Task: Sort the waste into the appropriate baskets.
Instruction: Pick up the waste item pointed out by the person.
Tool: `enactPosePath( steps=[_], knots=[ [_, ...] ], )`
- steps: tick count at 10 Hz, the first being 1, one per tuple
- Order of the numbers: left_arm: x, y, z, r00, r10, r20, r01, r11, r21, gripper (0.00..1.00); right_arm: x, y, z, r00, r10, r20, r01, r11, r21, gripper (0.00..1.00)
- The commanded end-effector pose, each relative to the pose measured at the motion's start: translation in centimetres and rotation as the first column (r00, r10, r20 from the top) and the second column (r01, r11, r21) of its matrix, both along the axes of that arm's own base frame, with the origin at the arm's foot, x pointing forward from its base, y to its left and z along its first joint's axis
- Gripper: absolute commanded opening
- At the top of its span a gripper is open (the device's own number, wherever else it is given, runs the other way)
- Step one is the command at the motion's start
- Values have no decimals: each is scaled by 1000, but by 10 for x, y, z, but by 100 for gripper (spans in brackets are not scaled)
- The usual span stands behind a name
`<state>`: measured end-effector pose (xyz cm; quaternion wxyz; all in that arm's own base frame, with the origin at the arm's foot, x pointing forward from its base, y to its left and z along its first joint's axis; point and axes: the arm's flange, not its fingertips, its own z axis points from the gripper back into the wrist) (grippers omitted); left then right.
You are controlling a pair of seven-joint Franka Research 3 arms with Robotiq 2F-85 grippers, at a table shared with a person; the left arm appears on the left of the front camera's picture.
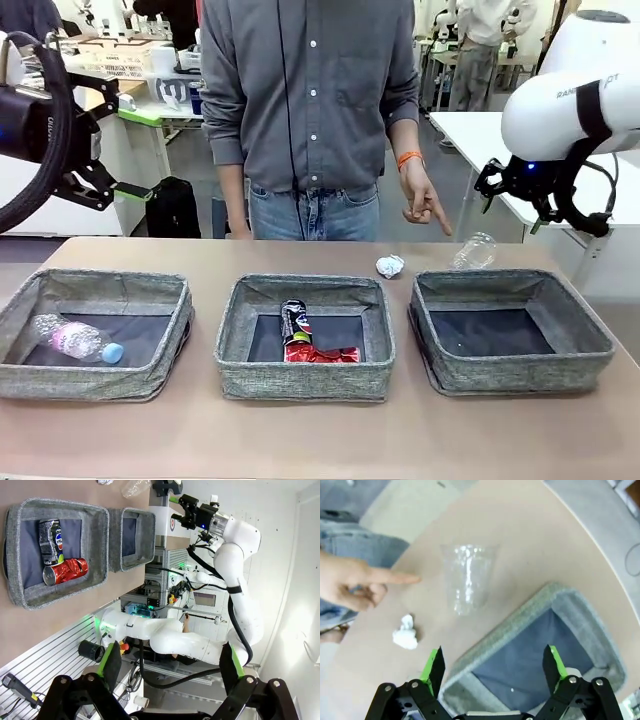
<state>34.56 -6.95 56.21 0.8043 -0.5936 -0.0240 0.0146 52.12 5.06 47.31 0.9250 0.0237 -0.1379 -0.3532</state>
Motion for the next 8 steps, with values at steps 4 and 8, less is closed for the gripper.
enactPosePath(
  steps=[4, 8],
  knots=[
    [-1, -1, 1, 1000, -6, 19, 6, 1000, -21, 100, 72, -3, -48, 996, -78, 49, 79, 997, -9, 100],
    [-1, -1, 1, 1000, -6, 19, 6, 1000, -21, 100, 109, -7, -94, 995, -95, 27, 95, 995, 6, 100]
  ],
)
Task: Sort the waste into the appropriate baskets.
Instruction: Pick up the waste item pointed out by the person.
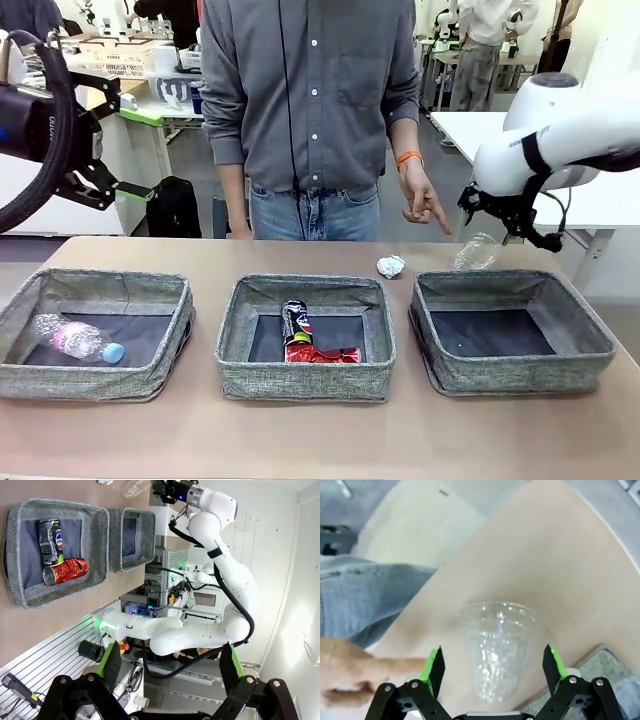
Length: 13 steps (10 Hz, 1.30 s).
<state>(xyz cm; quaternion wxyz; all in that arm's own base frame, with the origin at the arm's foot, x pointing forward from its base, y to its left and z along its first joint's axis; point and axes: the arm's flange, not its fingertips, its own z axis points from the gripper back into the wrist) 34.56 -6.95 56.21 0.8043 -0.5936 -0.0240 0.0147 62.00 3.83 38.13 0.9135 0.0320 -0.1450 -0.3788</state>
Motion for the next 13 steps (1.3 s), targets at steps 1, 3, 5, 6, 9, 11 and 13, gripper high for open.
enactPosePath(
  steps=[1, 3, 5, 6, 9, 11, 13],
  knots=[
    [-1, -1, 1, 1000, -6, 19, 6, 1000, -21, 100, 15, 4, -10, 998, -56, 5, 56, 998, -12, 100],
    [-1, -1, 1, 1000, -6, 19, 6, 1000, -21, 100, 20, 3, -25, 996, -73, -42, 73, 997, -4, 100],
    [-1, -1, 1, 1000, -6, 19, 6, 1000, -21, 100, 21, 5, -35, 994, -82, -73, 81, 997, -17, 100],
    [-1, -1, 1, 1000, -6, 19, 6, 1000, -21, 100, 23, 5, -41, 992, -92, -84, 91, 996, -14, 100],
    [-1, -1, 1, 1000, -6, 19, 6, 1000, -21, 100, 24, 5, -57, 987, -115, -110, 115, 993, -6, 100],
    [-1, -1, 1, 1000, -6, 19, 6, 1000, -21, 100, 25, 4, -60, 986, -121, -116, 122, 993, -1, 100],
    [-1, -1, 1, 1000, -6, 19, 6, 1000, -21, 100, 25, 4, -59, 986, -124, -112, 125, 992, 1, 100]
  ],
)
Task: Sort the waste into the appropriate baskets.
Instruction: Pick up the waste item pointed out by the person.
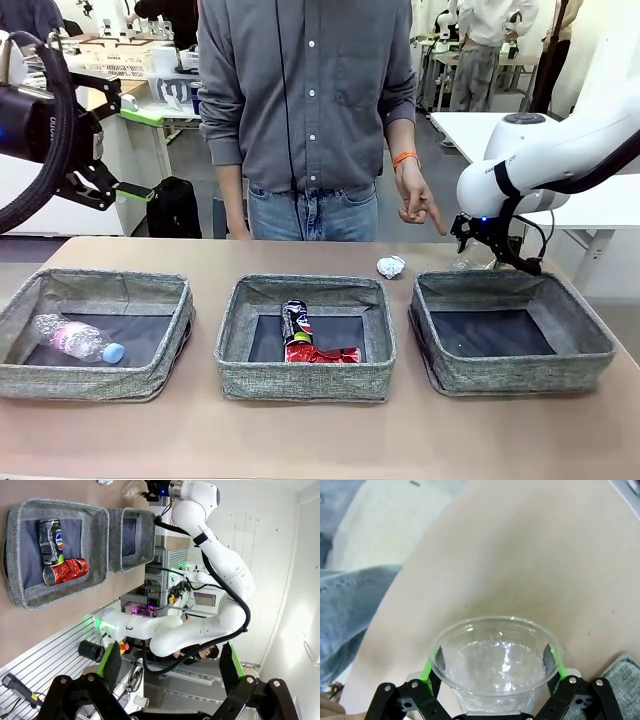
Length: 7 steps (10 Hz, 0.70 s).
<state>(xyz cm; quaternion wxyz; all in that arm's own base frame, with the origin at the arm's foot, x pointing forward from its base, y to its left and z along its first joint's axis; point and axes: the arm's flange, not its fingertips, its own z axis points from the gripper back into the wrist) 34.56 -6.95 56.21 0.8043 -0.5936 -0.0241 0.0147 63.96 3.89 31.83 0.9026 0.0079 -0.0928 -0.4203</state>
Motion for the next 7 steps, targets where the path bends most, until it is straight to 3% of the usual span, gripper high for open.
enactPosePath(
  steps=[1, 2, 3, 4, 5, 6, 7],
  knots=[
    [-1, -1, 1, 1000, -6, 19, 6, 1000, -21, 100, 6, 3, 4, 999, -39, -1, 39, 999, -1, 100],
    [-1, -1, 1, 1000, -6, 19, 6, 1000, -21, 100, 5, 3, 4, 999, -38, -4, 38, 999, -6, 100],
    [-1, -1, 1, 1000, -6, 19, 6, 1000, -21, 100, 5, 3, 4, 998, -57, 6, 57, 997, -51, 80],
    [-1, -1, 1, 1000, -6, 19, 6, 1000, -21, 100, 5, 2, 4, 999, -42, 2, 42, 998, -43, 80],
    [-1, -1, 1, 1000, -6, 19, 6, 1000, -21, 100, 6, 2, 4, 999, -42, 2, 42, 998, -42, 61],
    [-1, -1, 1, 1000, -6, 19, 6, 1000, -21, 100, 6, 1, 4, 999, -39, 8, 39, 998, -41, 75],
    [-1, -1, 1, 1000, -6, 19, 6, 1000, -21, 100, 6, 0, 4, 999, -49, 11, 49, 999, -21, 41]
  ],
)
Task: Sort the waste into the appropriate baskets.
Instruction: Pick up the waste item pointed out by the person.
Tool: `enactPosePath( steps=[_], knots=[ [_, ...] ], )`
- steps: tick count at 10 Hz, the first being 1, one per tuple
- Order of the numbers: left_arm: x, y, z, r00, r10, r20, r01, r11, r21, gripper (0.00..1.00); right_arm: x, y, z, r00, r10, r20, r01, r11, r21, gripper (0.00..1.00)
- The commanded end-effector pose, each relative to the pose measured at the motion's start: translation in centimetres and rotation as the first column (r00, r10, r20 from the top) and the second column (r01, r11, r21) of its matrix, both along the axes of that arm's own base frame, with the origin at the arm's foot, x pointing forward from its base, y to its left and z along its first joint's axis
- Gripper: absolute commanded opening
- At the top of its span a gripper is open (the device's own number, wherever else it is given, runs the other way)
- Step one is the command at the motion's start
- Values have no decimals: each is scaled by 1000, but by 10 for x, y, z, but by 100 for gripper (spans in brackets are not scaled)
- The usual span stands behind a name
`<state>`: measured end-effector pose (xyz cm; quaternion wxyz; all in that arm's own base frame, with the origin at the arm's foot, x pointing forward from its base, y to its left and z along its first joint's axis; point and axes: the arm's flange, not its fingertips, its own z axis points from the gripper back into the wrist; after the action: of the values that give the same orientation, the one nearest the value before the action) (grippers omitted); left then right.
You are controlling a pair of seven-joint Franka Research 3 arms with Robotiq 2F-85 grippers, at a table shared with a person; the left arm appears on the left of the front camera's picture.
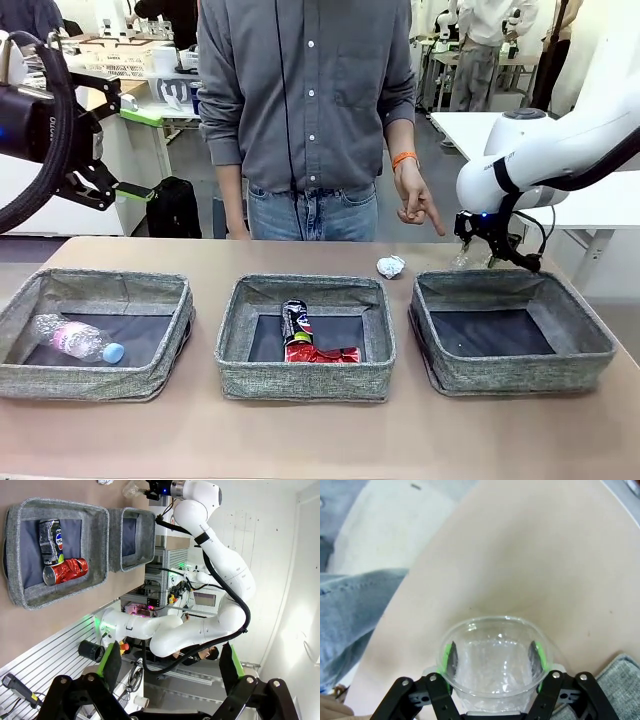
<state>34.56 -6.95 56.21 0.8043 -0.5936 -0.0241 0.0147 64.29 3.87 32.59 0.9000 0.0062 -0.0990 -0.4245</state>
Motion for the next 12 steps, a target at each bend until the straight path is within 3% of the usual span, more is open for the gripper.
enactPosePath(
  steps=[1, 9, 10, 12],
  knots=[
    [-1, -1, 1, 1000, -6, 19, 6, 1000, -21, 100, 3, 0, -4, 999, -33, 5, 33, 999, -15, 41],
    [-1, -1, 1, 1000, -6, 19, 6, 1000, -21, 100, 3, -2, 5, 999, -32, 12, 32, 999, -16, 41],
    [-1, -1, 1, 1000, -6, 19, 6, 1000, -21, 100, 0, -2, 20, 999, -18, 29, 19, 1000, -21, 41],
    [-1, -1, 1, 1000, -6, 19, 6, 1000, -21, 100, -13, -3, 83, 997, -1, 76, 7, 997, -79, 41]
  ],
)
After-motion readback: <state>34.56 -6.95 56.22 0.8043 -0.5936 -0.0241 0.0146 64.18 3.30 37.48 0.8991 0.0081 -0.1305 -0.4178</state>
